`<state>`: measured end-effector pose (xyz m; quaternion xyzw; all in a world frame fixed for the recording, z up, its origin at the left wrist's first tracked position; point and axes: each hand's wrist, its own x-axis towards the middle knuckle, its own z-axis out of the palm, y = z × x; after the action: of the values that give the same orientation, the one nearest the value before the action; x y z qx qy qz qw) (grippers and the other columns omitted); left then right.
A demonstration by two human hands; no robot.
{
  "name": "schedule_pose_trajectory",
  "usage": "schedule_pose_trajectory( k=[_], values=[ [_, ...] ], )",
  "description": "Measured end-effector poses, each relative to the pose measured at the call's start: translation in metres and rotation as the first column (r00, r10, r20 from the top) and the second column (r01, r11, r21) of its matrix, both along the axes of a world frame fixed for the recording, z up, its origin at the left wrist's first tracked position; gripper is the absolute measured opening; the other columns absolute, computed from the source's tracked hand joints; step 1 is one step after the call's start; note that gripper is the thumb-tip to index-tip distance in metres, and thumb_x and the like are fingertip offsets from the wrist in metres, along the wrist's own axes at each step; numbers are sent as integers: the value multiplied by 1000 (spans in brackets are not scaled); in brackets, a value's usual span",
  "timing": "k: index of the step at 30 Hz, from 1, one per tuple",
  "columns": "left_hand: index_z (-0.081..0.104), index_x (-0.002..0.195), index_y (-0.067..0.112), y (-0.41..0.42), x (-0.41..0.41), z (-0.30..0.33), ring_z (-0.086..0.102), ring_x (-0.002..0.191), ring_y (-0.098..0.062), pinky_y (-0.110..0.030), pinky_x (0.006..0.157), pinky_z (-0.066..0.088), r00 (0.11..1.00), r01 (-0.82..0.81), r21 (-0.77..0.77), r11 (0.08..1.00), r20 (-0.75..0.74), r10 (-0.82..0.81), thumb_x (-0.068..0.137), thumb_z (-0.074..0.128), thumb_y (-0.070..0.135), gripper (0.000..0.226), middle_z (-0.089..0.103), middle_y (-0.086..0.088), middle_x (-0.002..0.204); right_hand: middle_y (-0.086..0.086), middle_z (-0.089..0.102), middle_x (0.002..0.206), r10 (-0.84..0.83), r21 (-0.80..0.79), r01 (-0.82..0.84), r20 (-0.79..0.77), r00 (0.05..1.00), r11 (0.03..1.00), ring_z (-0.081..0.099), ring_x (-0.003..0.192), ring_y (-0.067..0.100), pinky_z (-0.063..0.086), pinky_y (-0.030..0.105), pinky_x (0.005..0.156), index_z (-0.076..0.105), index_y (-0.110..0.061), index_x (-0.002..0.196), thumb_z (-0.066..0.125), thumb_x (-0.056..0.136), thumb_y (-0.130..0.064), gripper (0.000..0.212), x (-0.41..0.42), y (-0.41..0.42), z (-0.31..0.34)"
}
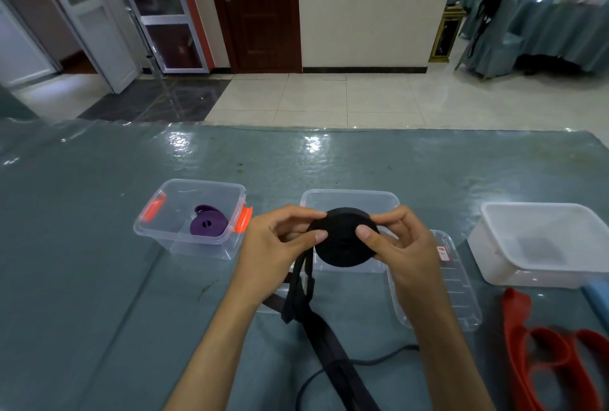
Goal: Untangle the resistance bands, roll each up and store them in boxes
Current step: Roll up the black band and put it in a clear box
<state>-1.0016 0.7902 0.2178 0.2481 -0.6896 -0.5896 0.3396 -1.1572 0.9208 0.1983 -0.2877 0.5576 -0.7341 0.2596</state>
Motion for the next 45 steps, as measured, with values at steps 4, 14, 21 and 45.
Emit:
schedule_pose_trajectory(
  k=[4, 14, 21, 45],
  values=[
    [81, 95, 21, 7, -7, -1, 79, 94, -18, -22, 85, 60, 994, -46, 47, 998, -96, 50, 82, 86, 2, 24, 82, -3, 97, 17, 79, 97, -26, 6, 25, 23, 999, 1000, 79, 91, 36, 65, 42, 73, 63, -25, 86, 92, 75, -24, 31, -1, 3, 0],
    [81, 107, 17, 2, -3, 14, 78, 99, -17, -22, 90, 59, 998, 11, -58, 998, -53, -14, 85, 83, 0, 29, 82, 3, 101, 5, 80, 96, -58, -64, 62, 64, 996, 996, 79, 94, 27, 65, 37, 76, 64, -24, 79, 85, 80, -14, 23, 5, -1, -5],
    [80, 115, 19, 2, 6, 0, 77, 107, -17, -26, 96, 58, 998, 30, -7, 1000, -51, -30, 84, 82, 8, 32, 81, 1, 110, 7, 81, 100, -103, -131, 99, -18, 995, 986, 80, 96, 27, 64, 30, 80, 75, -30, 103, 90, 79, -22, 30, 5, -3, -1],
    [83, 98, 23, -3, 0, -11, 79, 97, -19, -26, 89, 60, 998, -29, 2, 1000, -51, 29, 75, 92, 5, 30, 83, -1, 98, 2, 83, 101, 45, -57, -53, -134, 990, 997, 80, 95, 19, 61, 20, 80, 82, -22, 106, 81, 84, 5, 34, 8, -5, -15]
  ],
)
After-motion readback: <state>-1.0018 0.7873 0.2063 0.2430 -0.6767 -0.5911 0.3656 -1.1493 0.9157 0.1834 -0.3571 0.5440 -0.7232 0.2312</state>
